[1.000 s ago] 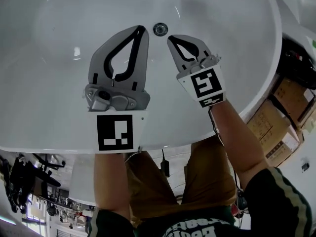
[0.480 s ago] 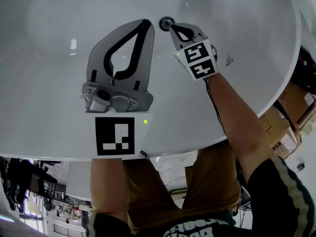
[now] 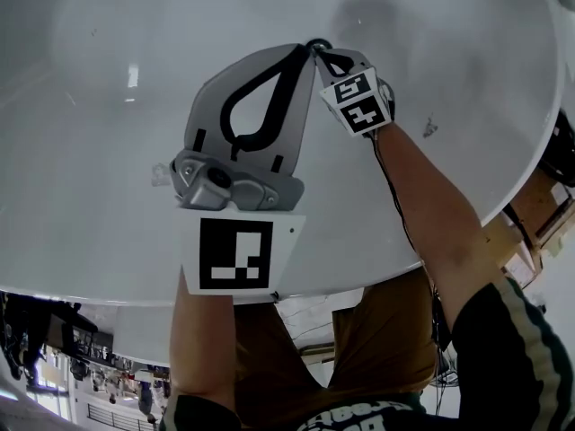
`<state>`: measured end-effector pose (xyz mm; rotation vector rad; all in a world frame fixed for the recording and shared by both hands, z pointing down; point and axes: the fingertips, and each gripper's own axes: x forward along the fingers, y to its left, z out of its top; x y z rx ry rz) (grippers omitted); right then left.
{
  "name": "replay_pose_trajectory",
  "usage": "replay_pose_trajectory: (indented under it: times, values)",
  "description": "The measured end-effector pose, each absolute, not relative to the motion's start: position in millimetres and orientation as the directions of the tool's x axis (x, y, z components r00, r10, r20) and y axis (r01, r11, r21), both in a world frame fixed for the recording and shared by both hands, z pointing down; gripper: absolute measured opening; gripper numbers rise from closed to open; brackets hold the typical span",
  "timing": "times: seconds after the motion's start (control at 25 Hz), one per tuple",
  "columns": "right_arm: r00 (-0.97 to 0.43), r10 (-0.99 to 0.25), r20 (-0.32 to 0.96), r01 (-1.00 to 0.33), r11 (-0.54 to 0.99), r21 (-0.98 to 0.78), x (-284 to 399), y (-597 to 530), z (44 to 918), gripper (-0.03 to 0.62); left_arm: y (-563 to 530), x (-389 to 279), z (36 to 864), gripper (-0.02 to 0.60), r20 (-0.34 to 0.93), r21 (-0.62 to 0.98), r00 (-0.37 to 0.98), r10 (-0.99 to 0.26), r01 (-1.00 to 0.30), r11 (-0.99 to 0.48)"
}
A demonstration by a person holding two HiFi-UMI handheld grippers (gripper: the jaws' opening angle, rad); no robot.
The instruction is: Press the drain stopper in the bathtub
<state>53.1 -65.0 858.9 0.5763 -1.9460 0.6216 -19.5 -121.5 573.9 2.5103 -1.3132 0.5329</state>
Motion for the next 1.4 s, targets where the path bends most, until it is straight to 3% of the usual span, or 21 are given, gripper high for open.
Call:
replay_pose_trajectory:
  times: [0.6, 1.4]
  values:
    - [-0.300, -0.031, 0.953, -0.570, 0.807, -0.153, 62.3, -61.6, 905.5, 0.009, -114.5, -32.2, 595.4, 0.008, 0.486, 0.069, 0.513, -0.707, -0.829, -0.554]
    - [-0.161, -0.018, 0.987, -0.514, 0.855, -0.068, 68.0, -58.6, 936.5, 0.011, -109.1, -43.0, 604.5, 0.006, 0.483, 0.088, 0.514, -0.709, -0.834, -0.544]
